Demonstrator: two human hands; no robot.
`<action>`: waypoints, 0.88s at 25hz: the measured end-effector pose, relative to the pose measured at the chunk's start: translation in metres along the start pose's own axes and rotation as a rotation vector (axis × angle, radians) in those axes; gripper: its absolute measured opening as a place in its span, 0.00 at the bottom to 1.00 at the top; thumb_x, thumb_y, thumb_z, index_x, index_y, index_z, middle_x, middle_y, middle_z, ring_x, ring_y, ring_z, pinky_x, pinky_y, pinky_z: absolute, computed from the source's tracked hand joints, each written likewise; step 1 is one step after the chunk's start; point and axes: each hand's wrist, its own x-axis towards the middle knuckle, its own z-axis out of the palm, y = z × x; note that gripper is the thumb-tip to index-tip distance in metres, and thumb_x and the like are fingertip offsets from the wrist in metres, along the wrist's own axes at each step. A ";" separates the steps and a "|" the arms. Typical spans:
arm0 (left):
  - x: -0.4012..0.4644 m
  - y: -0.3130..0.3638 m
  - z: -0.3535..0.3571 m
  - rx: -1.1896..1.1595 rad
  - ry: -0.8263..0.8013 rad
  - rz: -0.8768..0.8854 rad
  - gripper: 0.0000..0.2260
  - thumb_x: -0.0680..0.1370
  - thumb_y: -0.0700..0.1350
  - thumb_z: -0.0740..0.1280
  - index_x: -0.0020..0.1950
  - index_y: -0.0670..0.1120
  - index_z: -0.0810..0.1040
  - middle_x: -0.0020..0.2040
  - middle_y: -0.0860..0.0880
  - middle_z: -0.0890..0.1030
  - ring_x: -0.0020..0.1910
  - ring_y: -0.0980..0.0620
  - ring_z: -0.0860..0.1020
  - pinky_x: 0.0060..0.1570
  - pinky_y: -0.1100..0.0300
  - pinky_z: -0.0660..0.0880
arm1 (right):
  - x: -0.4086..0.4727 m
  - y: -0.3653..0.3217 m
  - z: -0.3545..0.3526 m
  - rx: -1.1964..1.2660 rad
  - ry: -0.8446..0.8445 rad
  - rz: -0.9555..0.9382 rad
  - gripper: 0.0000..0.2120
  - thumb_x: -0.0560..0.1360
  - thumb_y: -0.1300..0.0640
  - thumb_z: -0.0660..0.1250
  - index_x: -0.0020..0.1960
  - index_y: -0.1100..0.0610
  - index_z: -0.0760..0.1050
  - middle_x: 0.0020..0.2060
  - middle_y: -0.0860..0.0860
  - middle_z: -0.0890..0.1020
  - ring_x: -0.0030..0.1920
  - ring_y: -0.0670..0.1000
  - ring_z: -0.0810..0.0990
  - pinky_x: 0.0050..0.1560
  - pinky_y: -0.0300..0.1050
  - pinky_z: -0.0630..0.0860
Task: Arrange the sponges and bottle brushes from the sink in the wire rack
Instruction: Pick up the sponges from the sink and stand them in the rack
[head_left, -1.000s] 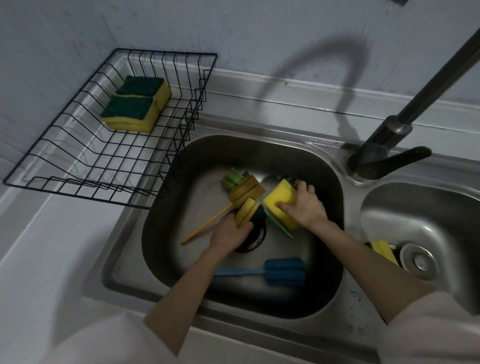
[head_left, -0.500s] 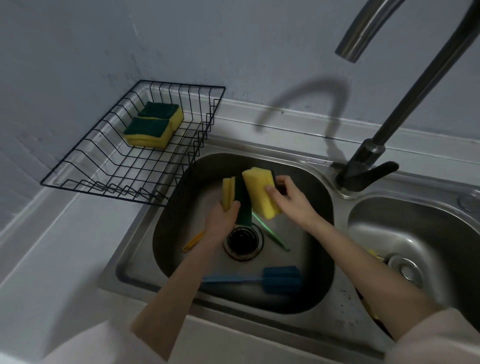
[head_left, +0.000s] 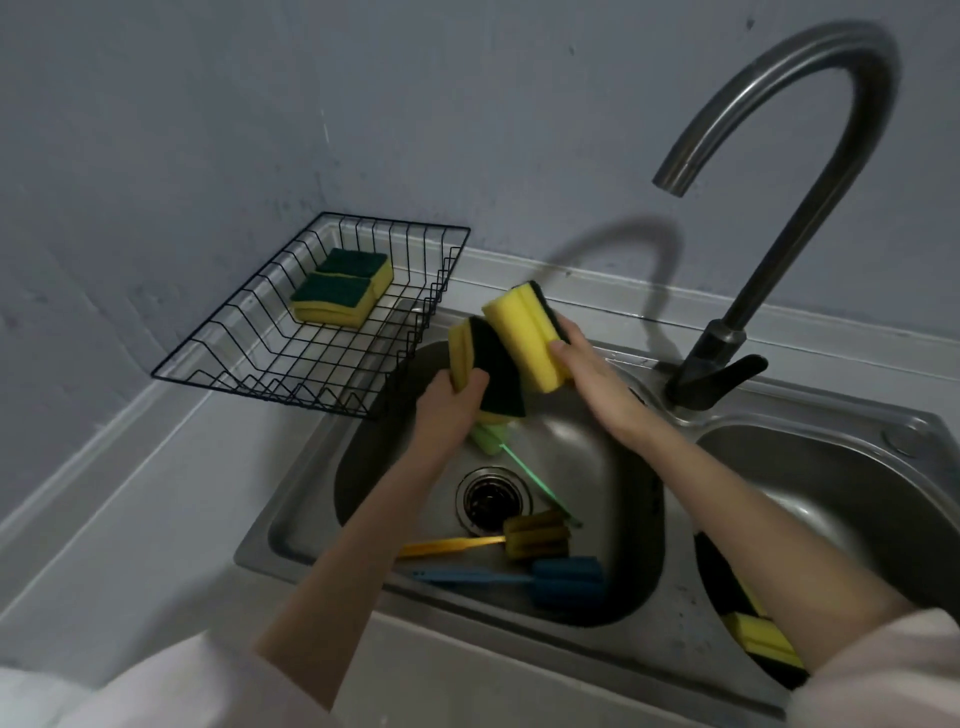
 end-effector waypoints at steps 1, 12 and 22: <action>-0.001 0.005 -0.007 -0.007 0.012 0.019 0.14 0.78 0.49 0.58 0.55 0.40 0.72 0.44 0.47 0.73 0.41 0.52 0.73 0.40 0.59 0.68 | 0.001 -0.007 0.002 0.011 0.000 -0.020 0.25 0.78 0.52 0.53 0.74 0.49 0.56 0.73 0.51 0.63 0.73 0.50 0.61 0.74 0.48 0.58; 0.008 0.020 -0.116 0.095 0.204 0.168 0.05 0.79 0.48 0.58 0.45 0.48 0.68 0.35 0.56 0.69 0.34 0.62 0.68 0.27 0.76 0.68 | 0.035 -0.071 0.072 -0.042 0.033 -0.207 0.27 0.74 0.52 0.65 0.71 0.53 0.61 0.60 0.55 0.74 0.56 0.52 0.76 0.53 0.42 0.76; 0.034 -0.012 -0.208 -0.005 0.326 0.070 0.22 0.78 0.47 0.60 0.69 0.40 0.62 0.52 0.49 0.69 0.51 0.53 0.70 0.47 0.60 0.67 | 0.121 -0.080 0.152 -0.327 0.200 -0.060 0.34 0.71 0.48 0.69 0.71 0.57 0.60 0.64 0.61 0.69 0.63 0.59 0.71 0.63 0.50 0.72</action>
